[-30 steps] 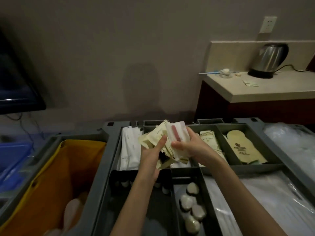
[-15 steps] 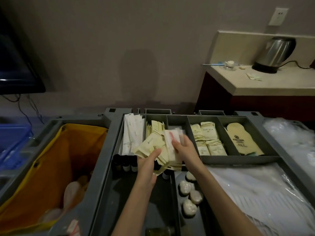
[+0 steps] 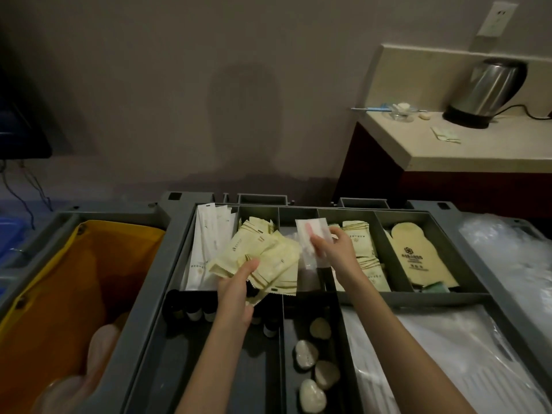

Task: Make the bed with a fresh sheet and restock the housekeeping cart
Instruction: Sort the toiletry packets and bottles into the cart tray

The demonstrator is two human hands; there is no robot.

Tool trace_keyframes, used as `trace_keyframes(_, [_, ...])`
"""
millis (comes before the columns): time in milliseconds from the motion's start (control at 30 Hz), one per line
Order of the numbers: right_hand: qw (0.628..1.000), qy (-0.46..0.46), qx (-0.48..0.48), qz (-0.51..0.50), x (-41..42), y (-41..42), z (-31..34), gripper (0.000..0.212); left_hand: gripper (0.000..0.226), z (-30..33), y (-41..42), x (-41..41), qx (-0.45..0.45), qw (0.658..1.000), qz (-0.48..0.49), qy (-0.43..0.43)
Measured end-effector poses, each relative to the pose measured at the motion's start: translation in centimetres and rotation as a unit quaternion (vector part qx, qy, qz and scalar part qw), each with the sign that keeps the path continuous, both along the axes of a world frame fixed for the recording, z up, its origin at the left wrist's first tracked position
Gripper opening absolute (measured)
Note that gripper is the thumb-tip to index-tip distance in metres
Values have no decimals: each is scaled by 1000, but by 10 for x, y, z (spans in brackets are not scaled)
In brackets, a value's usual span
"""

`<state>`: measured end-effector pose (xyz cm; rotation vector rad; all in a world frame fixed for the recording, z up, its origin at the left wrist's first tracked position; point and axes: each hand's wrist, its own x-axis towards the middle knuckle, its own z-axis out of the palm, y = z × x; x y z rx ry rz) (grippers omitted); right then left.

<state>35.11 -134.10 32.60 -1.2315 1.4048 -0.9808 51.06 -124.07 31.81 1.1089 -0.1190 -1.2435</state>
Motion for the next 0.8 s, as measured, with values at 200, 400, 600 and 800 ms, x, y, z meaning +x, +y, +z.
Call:
trace_keyframes(200, [998, 19, -51, 15, 4, 7, 2, 36, 35, 1, -10, -5, -19, 1000, 10, 2])
trace_keyframes(400, [996, 26, -63, 58, 11, 28, 14, 48, 47, 7, -22, -34, -44, 999, -23, -14])
trace_keyframes(600, [998, 14, -67, -9, -12, 24, 15, 32, 64, 7, -24, -57, -43, 997, -65, -3])
trace_keyframes(800, [994, 19, -94, -58, -36, 18, 11, 14, 48, 3, -31, -78, -41, 994, -105, 13])
